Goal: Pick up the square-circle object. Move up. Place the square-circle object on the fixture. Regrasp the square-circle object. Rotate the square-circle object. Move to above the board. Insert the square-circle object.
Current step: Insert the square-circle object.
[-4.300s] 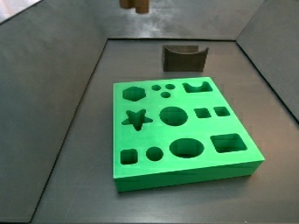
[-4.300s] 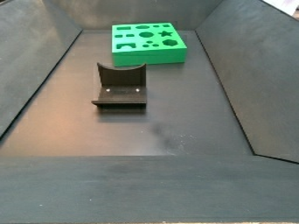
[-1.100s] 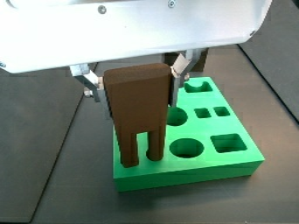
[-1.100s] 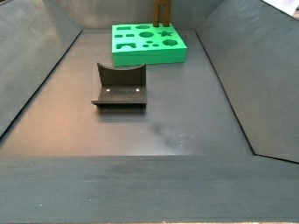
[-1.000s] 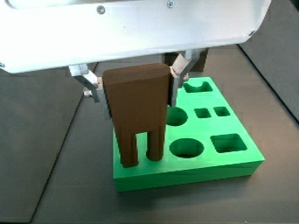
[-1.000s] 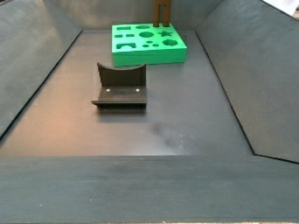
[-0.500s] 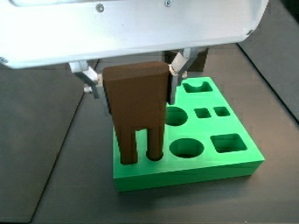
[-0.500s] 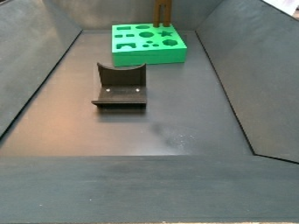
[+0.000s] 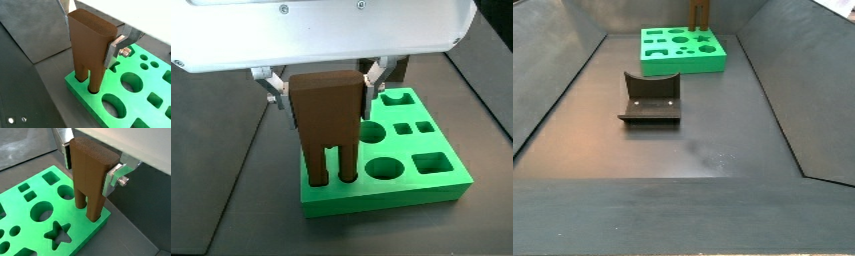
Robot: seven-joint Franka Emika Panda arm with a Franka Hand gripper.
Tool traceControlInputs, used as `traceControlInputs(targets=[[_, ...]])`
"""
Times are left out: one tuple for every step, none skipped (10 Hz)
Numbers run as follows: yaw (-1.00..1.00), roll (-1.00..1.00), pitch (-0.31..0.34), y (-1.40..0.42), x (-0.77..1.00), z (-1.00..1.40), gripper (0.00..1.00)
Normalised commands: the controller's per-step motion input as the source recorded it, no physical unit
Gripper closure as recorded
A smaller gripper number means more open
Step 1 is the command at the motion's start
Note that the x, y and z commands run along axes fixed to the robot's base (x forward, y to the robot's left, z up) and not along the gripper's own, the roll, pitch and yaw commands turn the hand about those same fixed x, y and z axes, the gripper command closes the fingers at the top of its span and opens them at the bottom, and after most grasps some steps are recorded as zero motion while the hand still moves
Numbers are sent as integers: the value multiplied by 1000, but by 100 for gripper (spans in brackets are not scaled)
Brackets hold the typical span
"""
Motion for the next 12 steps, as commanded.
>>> traceControlInputs(targets=[[-229,-47,-4,-31,-106,-283,100],[-171,-67,-33,-23,-94,-274,100],[-91,-46,-26,-20,-6,-306,100],[-74,-41,-7,0,0,-306,100],[-66,0,-16,-46,9,-563,100],[-66,46,-30,-83,0,-663,100],[-26,87,0,-69,29,-620,100],[-26,67,16,-71,111,-409,100],[0,-23,-19,0,9,-106,100],[0,-60,-63,0,0,-80,100],[0,-36,-9,0,0,0,100],[0,0,0,0,0,0,100]])
